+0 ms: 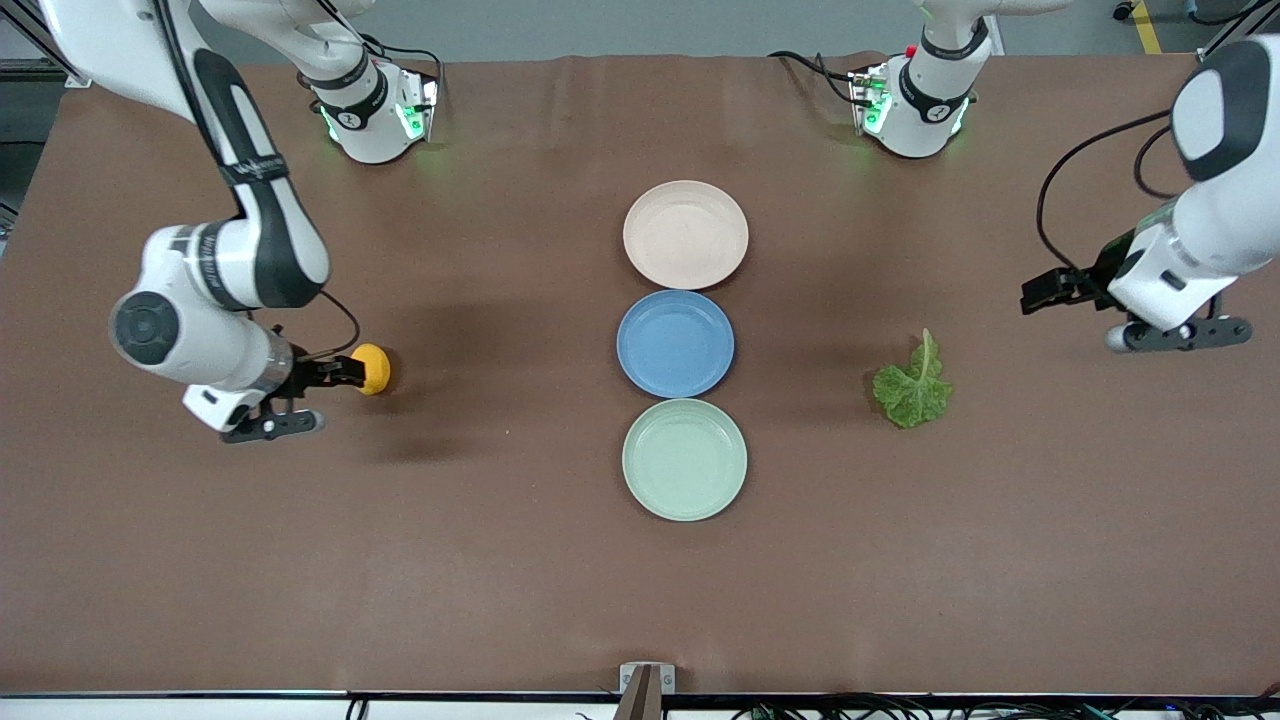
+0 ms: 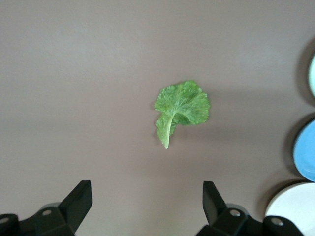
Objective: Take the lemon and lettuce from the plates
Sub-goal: 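Open both grippers, releasing the lettuce and lemon, and draw back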
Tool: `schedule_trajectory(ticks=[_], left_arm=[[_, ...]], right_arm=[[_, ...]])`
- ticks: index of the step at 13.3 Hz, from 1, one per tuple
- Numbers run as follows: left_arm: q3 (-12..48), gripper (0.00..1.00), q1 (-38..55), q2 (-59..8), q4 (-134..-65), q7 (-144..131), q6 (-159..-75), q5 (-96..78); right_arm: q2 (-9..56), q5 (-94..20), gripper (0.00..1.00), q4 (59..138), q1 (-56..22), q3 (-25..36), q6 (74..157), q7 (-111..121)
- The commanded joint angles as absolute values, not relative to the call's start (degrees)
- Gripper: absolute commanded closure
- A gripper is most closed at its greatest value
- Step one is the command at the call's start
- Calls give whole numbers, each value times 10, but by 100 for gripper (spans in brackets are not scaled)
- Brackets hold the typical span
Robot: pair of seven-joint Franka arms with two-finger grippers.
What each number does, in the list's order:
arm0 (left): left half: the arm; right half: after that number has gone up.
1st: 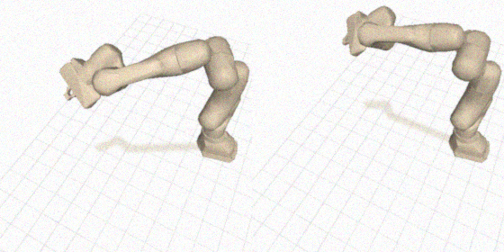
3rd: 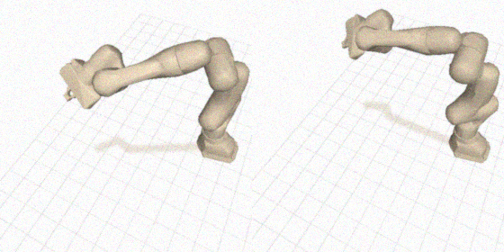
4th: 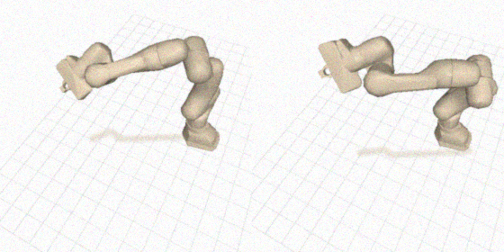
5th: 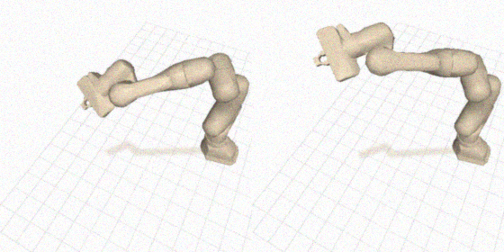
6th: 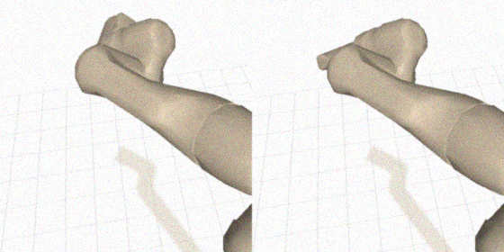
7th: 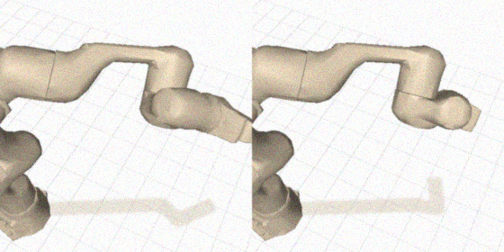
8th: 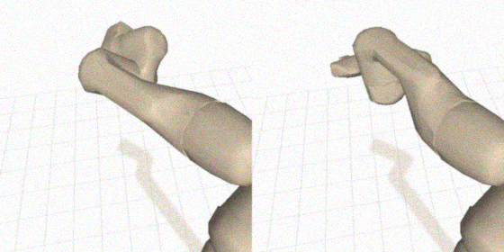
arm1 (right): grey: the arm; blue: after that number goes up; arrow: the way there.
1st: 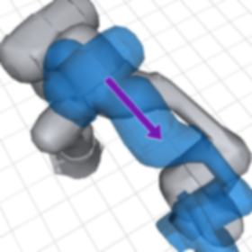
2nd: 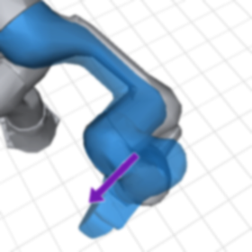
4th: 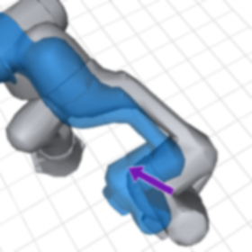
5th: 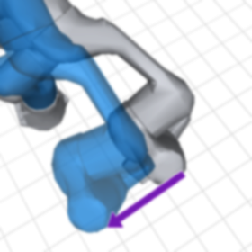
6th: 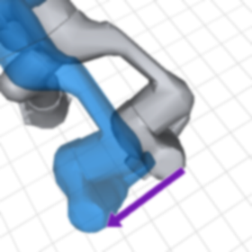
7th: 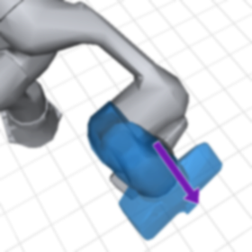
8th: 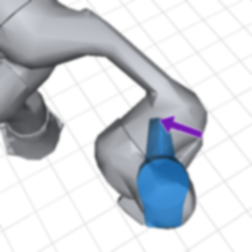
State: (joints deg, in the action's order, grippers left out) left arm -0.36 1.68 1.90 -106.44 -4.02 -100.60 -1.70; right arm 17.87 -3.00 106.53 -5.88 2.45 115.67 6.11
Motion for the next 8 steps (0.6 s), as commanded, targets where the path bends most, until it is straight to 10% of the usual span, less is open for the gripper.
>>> schedule_trajectory(ticks=[1, 8], left_arm=[[-4, 1, 15, 56, -1042, -29, -978, -30], [-8, 1, 13, 0, -923, -31, -933, -23]], right_arm=[[180, -5, 0, 976, -34, 19, 1049, 65], [182, 6, 0, 804, 15, 20, 880, 65]])
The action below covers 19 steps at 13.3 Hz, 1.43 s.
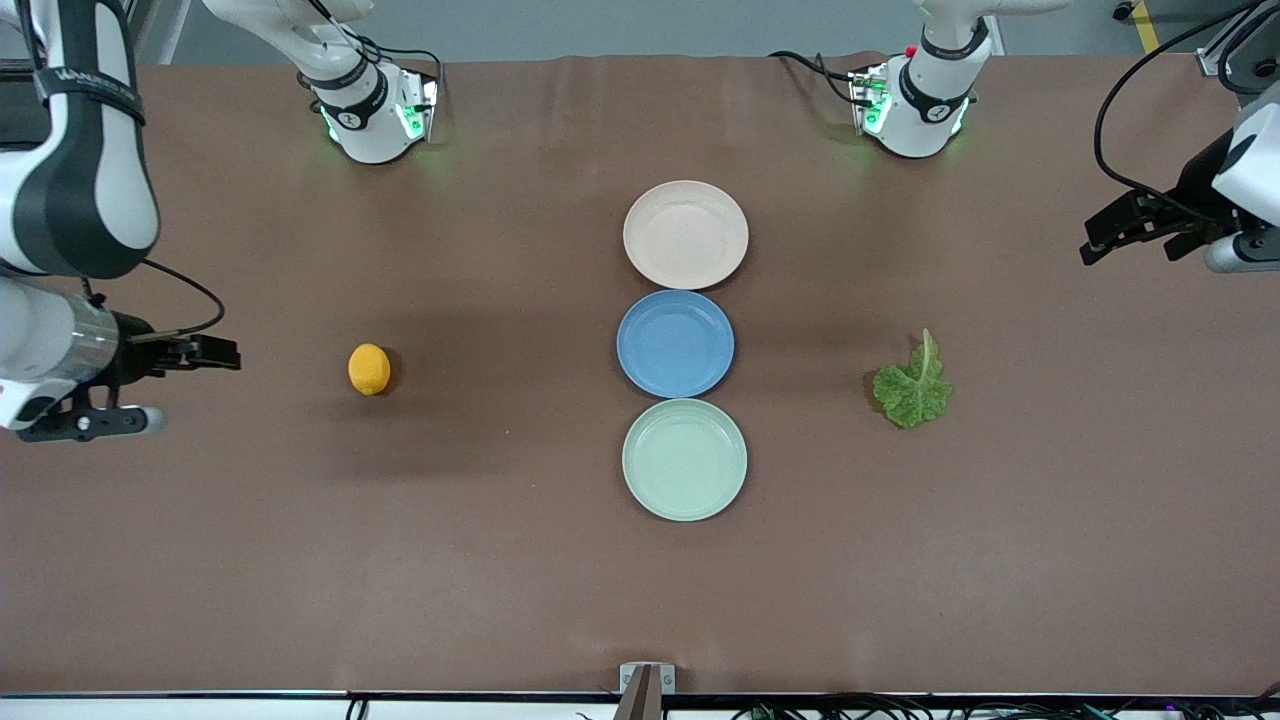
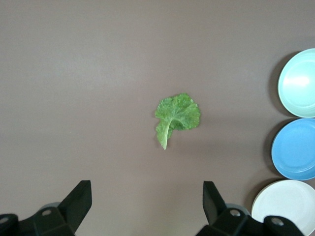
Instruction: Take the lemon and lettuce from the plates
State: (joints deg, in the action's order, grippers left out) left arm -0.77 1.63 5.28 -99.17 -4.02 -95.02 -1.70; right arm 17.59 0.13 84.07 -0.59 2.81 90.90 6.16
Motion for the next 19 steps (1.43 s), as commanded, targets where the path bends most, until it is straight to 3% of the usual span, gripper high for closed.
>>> schedule_trajectory(ticks=[1, 9, 14, 19], left_arm=[[-8, 1, 13, -17, -899, -31, -928, -24], [-12, 0, -1, 3, -894, -2, -910, -28], [-12, 0, 1, -3, -896, -6, -905, -25], [-11, 0, 1, -6, -896, -5, -905, -25]], right_arm=[[182, 4, 0, 792, 18, 20, 868, 65], [171, -3, 0, 784, 17, 18, 838, 56], [120, -3, 0, 845, 9, 19, 859, 18], [25, -3, 0, 945, -7, 20, 896, 18]])
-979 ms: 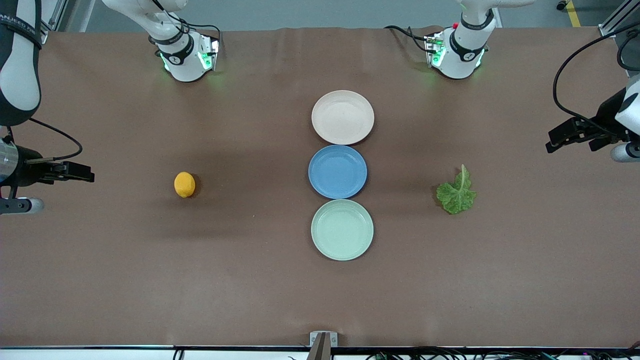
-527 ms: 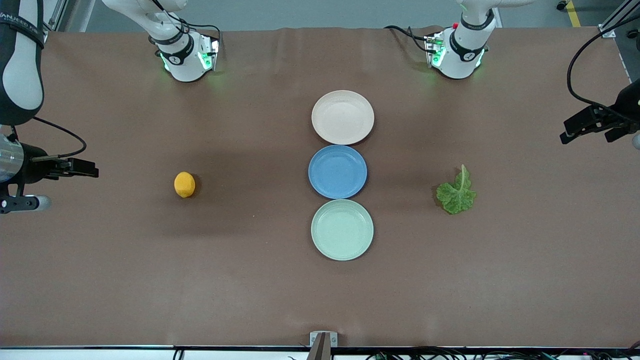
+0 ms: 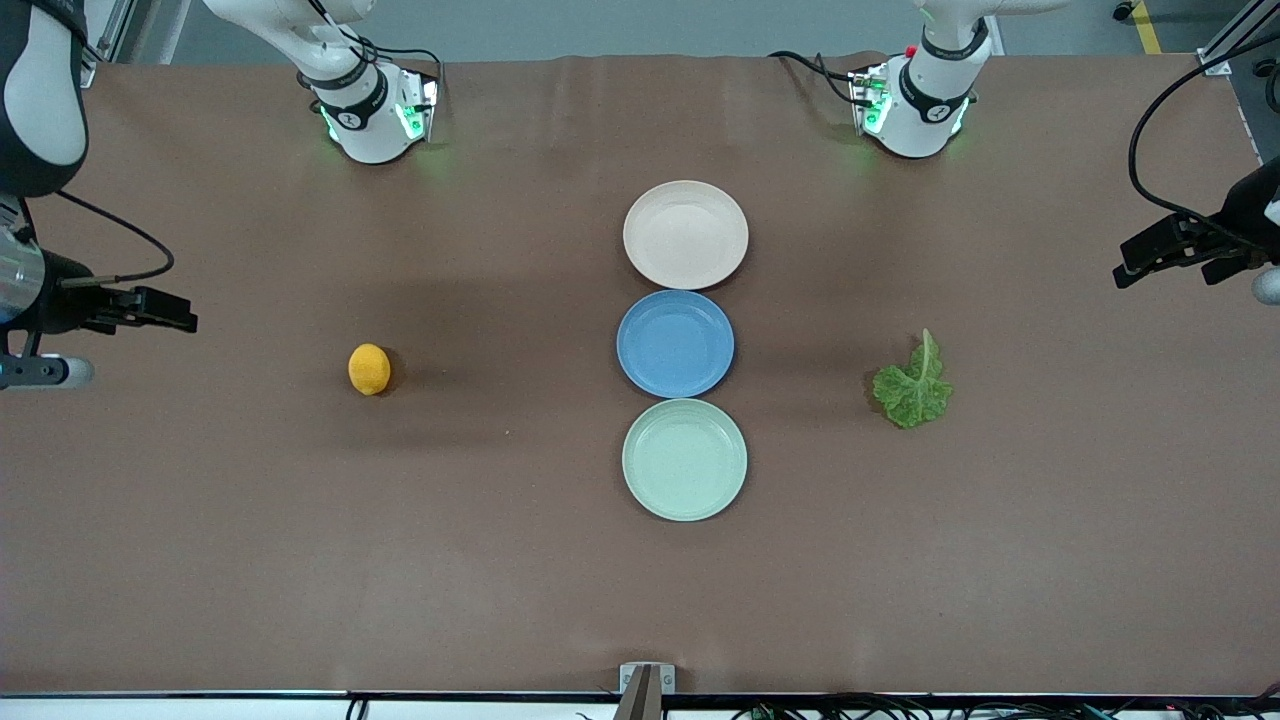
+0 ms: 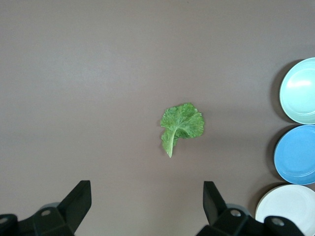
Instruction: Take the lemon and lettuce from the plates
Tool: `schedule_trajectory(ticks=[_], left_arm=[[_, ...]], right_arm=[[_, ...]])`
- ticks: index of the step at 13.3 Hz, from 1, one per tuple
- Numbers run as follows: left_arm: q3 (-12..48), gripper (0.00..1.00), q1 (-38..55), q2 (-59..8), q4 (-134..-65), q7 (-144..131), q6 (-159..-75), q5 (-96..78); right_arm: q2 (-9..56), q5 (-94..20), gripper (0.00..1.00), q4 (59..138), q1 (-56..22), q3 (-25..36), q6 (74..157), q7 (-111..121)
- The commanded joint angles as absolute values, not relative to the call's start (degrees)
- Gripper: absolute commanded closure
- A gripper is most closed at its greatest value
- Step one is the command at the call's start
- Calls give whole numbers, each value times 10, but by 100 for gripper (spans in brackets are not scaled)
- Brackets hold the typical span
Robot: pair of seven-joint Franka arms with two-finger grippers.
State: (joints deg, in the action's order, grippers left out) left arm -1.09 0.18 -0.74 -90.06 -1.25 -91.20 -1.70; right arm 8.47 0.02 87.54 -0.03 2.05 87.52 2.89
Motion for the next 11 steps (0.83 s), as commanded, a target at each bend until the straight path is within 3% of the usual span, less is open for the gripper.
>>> schedule_trajectory(ticks=[1, 11], left_arm=[[-11, 0, 0, -7, -896, -5, -904, -26], [-11, 0, 0, -7, -896, -5, -905, -26]], right_arm=[[11, -3, 0, 958, -6, 20, 900, 19], [-54, -2, 0, 981, -12, 20, 897, 24]])
